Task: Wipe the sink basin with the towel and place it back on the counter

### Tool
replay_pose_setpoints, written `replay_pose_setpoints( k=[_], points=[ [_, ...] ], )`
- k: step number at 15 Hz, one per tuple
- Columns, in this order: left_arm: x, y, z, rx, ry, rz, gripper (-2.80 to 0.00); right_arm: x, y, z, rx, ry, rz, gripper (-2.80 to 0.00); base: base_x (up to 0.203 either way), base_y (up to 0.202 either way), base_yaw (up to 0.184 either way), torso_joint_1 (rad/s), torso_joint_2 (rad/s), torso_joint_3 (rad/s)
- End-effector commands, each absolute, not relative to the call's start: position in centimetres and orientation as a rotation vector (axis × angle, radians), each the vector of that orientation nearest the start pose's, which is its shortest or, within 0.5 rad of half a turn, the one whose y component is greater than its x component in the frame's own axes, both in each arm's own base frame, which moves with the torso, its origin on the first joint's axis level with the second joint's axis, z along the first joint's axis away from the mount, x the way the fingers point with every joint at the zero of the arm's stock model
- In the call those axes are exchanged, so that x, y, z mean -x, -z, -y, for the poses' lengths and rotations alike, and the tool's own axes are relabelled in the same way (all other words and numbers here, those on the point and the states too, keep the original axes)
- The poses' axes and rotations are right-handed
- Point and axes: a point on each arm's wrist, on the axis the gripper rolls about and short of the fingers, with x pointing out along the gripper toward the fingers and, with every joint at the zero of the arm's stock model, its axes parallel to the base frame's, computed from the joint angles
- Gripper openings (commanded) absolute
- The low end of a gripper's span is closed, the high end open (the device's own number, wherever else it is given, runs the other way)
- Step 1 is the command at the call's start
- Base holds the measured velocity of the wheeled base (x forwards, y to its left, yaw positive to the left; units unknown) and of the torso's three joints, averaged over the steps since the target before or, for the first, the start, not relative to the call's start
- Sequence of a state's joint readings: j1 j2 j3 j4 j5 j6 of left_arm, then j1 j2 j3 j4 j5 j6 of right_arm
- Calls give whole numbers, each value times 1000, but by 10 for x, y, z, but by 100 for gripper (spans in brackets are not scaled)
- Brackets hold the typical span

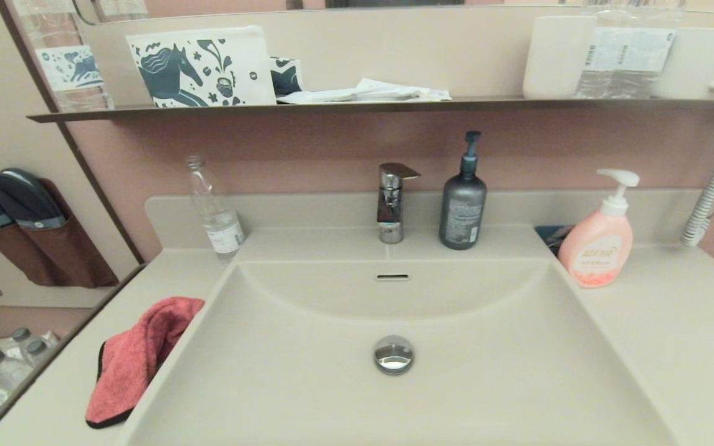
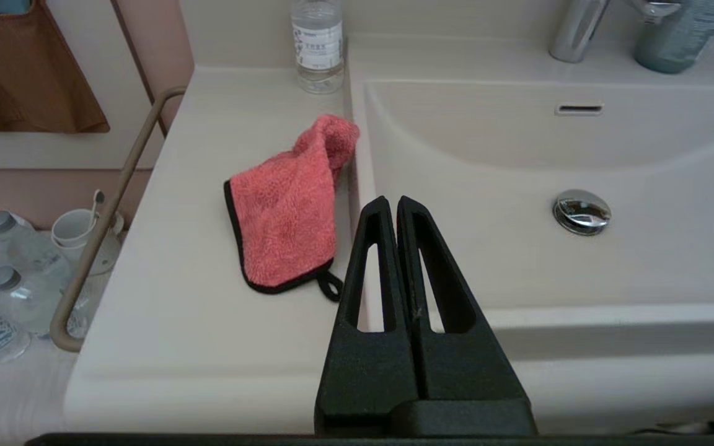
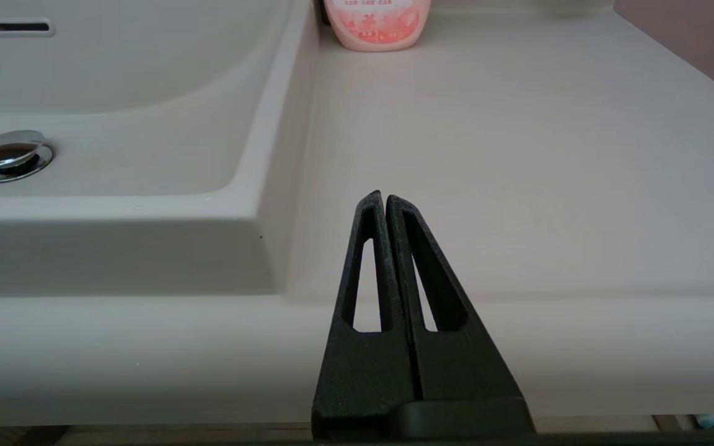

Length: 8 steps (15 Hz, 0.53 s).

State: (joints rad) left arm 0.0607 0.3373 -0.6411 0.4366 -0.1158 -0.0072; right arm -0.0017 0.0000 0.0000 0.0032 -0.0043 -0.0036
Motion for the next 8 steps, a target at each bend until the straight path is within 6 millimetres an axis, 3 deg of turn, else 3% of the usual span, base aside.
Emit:
replay_pose_setpoints(
  k=[1, 4, 8],
  points=[
    [52, -194, 1, 8, 103, -82, -280, 23, -75, 0, 3, 6, -5, -280, 0, 0, 0, 0, 0, 0],
    [61, -175, 1, 3, 79, -54, -280, 23, -75, 0, 3, 6, -5, -280, 0, 0, 0, 0, 0, 0],
    [64, -132, 3, 1, 159, -35, -280, 23, -75, 0, 3, 6, -5, -280, 0, 0, 0, 0, 0, 0]
  ],
)
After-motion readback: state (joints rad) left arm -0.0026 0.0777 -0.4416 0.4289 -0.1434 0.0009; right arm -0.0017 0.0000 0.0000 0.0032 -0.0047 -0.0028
